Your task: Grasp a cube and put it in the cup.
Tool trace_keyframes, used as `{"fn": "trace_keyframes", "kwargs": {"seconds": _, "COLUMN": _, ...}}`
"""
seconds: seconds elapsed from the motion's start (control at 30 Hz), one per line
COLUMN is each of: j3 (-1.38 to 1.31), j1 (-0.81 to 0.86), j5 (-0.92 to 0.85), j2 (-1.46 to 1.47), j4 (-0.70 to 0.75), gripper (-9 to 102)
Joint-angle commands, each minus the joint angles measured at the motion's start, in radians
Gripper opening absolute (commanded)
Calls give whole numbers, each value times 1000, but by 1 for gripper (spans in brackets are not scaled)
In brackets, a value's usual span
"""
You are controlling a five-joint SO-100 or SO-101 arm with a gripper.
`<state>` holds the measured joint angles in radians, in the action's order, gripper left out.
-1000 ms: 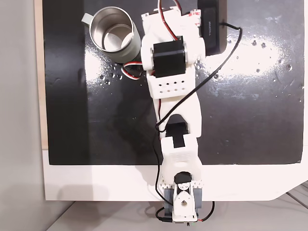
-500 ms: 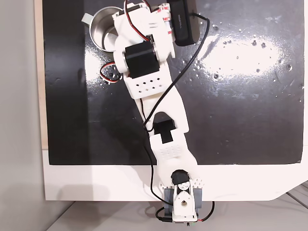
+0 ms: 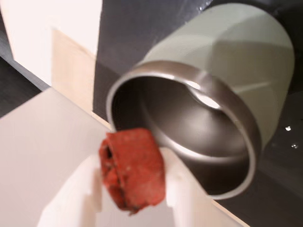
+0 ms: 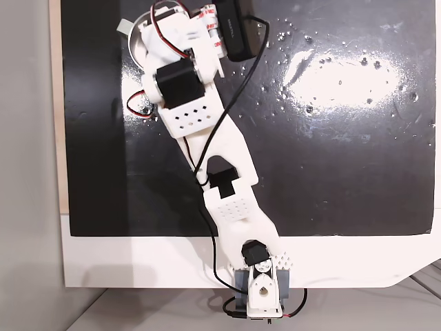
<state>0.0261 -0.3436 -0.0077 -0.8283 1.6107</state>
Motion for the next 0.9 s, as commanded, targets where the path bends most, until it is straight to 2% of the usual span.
{"fn": "trace_keyframes", "kwargs": {"seconds": 0.0, "j3": -80, "j1": -8, "j5": 9, "j2": 2, "j4": -20, "gripper": 8}}
{"fn": "trace_keyframes", "kwargs": {"seconds": 0.87, "j3": -109, "j1": -67, "j5": 0, "j2": 37, "j4": -23, "gripper": 10}}
